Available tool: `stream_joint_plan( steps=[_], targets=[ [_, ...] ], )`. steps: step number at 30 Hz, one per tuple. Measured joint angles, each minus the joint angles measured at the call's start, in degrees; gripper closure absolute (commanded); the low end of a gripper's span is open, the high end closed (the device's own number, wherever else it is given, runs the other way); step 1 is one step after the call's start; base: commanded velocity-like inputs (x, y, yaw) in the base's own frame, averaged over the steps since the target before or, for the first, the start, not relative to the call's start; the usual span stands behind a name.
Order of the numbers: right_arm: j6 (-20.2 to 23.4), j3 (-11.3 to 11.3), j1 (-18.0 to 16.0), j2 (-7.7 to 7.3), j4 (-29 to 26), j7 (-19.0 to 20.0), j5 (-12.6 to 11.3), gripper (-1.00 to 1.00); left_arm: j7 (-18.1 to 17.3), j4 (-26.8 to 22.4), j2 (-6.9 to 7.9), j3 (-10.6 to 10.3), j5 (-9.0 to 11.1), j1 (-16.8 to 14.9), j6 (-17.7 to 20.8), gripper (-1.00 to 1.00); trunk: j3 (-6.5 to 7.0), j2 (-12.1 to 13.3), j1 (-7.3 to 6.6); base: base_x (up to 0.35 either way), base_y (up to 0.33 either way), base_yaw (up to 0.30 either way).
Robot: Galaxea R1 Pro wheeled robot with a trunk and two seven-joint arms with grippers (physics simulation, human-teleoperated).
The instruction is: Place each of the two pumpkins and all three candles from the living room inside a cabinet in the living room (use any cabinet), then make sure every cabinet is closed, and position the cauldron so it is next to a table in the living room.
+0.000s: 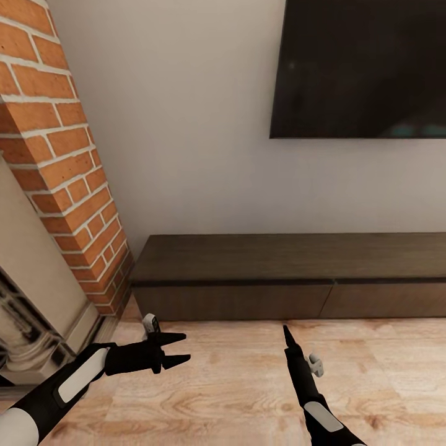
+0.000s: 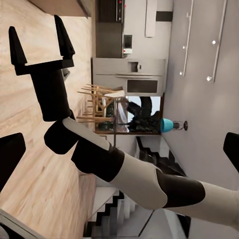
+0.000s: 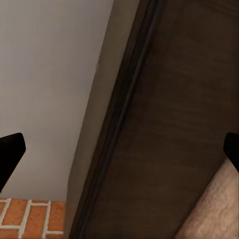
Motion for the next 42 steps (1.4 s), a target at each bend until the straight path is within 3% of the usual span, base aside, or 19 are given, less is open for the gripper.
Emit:
stream_joint_plan(
  steps=[12,19,28,42],
  targets=[
    [0.06,-0.08,0.00,-0.01,0.04,0.09,-0.08,-1.00,-0.02,0.03,-0.05,0.00,0.07,0.02,0.00,-1.00,-2.15,-4.81,2.64,0.000,0.000,0.000],
    [3.58,-0.23,0.01,0.00,-0.01,0.15,-0.19,-1.00,-0.05,-0.02,-0.02,0.17,0.09,0.00,0.00,-1.00,-3.41,-7.62,4.17,0.000,0.000,0.000],
    [4.24,-0.35,0.01,0.01,-0.01,0.19,-0.39,-1.00,-0.09,-0.40,0.00,0.52,0.14,-0.01,0.00,-1.00,-5.03,-11.23,6.15,0.000,0.000,0.000],
    [4.25,-0.36,0.01,0.01,-0.01,0.37,-0.39,-1.00,-0.50,-0.50,0.25,0.88,0.56,0.01,0.01,-1.00,-5.03,-11.25,6.16,0.002,0.000,0.000]
  ],
)
